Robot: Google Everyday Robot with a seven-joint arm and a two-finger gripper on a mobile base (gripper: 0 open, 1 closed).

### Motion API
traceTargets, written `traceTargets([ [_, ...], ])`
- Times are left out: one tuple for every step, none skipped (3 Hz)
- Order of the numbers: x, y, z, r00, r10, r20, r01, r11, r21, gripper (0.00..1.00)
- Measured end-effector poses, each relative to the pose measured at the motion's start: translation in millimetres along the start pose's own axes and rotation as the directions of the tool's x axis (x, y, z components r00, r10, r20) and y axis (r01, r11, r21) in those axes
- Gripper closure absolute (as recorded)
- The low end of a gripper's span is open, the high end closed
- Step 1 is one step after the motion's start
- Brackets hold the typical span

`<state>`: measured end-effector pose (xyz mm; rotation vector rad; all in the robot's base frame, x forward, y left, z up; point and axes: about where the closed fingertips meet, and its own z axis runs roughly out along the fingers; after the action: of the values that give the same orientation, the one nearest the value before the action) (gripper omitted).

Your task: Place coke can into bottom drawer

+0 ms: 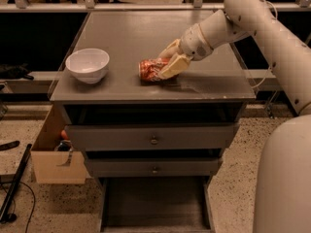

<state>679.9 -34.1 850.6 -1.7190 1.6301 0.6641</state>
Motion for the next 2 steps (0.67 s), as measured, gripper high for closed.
traceTargets([
  [0.0,0.0,0.1,1.000,0.000,0.000,0.000,1.0000,0.000,0.96],
  [0.0,0.0,0.1,1.000,0.000,0.000,0.000,1.0000,0.000,1.00],
])
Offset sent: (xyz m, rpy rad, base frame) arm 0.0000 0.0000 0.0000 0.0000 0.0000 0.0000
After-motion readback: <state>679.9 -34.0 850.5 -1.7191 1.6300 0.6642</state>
